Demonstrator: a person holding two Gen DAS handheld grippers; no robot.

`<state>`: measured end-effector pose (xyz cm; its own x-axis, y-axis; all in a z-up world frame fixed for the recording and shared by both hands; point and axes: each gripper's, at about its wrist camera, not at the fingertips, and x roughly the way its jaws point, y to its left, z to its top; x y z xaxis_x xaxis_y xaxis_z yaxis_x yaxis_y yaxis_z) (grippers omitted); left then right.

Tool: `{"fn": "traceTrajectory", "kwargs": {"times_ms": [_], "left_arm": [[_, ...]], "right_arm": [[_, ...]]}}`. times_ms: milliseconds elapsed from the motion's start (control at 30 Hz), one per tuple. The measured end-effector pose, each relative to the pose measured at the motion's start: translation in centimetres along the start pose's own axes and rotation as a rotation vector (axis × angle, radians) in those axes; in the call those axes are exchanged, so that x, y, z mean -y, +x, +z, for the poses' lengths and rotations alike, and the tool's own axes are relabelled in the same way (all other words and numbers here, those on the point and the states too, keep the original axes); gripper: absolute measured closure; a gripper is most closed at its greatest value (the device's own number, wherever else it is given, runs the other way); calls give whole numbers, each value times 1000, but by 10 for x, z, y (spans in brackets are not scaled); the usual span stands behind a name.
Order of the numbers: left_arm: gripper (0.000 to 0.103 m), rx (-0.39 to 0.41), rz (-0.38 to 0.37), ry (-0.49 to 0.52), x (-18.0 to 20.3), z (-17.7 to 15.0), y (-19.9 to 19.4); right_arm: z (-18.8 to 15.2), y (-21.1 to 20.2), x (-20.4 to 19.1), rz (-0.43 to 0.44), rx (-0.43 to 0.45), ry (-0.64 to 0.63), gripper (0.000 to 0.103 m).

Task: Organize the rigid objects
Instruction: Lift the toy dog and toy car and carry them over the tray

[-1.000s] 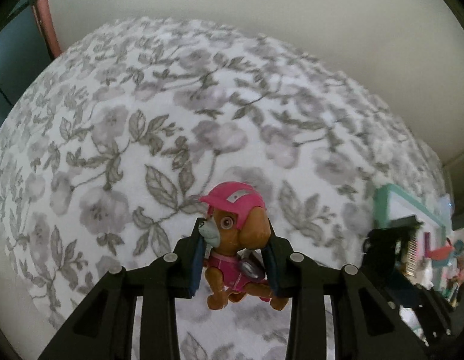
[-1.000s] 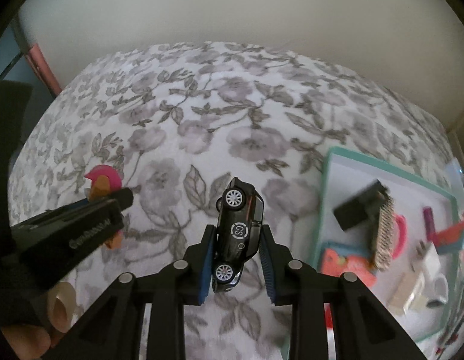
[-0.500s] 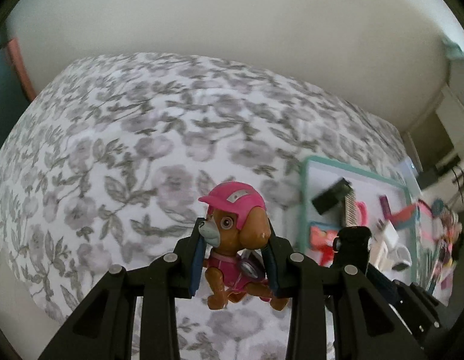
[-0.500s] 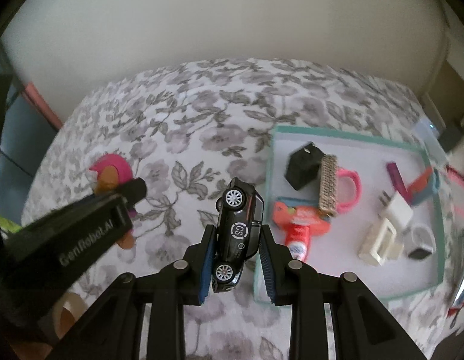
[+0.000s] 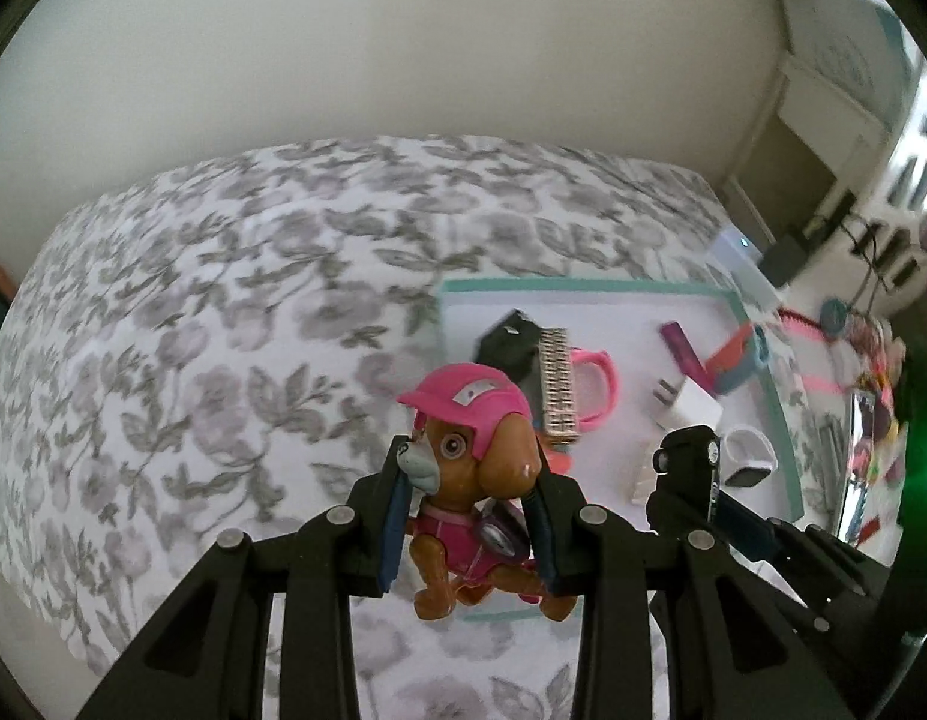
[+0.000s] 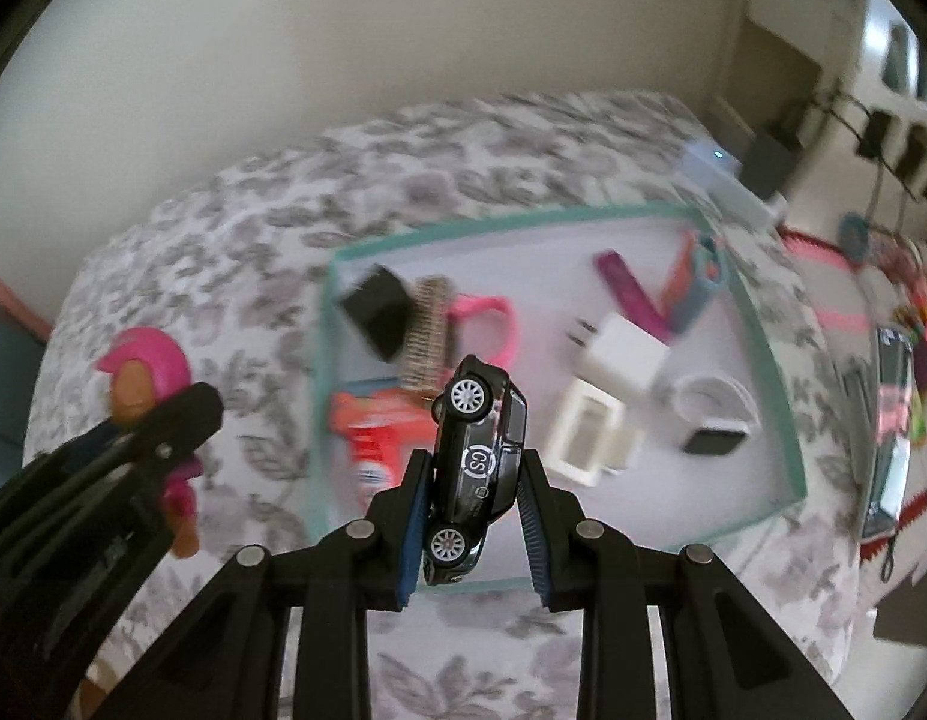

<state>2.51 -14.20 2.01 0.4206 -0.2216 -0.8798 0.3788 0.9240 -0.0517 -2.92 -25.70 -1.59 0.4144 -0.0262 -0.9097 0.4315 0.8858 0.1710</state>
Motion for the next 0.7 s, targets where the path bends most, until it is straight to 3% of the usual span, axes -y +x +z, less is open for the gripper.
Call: {"fn": "traceTrajectory", "kwargs": {"times_ms": [167, 367, 700], "left_arm": [[67, -55, -39, 23, 18, -8, 22], [67, -66, -69, 48, 30, -15, 30], [67, -82, -99, 111, 40, -28, 50]], "right_arm": [[0, 18, 35, -14, -46, 105, 72], [1, 21, 62, -111, -37, 171, 72], [-2, 30, 64, -138, -47, 174, 72]]}}
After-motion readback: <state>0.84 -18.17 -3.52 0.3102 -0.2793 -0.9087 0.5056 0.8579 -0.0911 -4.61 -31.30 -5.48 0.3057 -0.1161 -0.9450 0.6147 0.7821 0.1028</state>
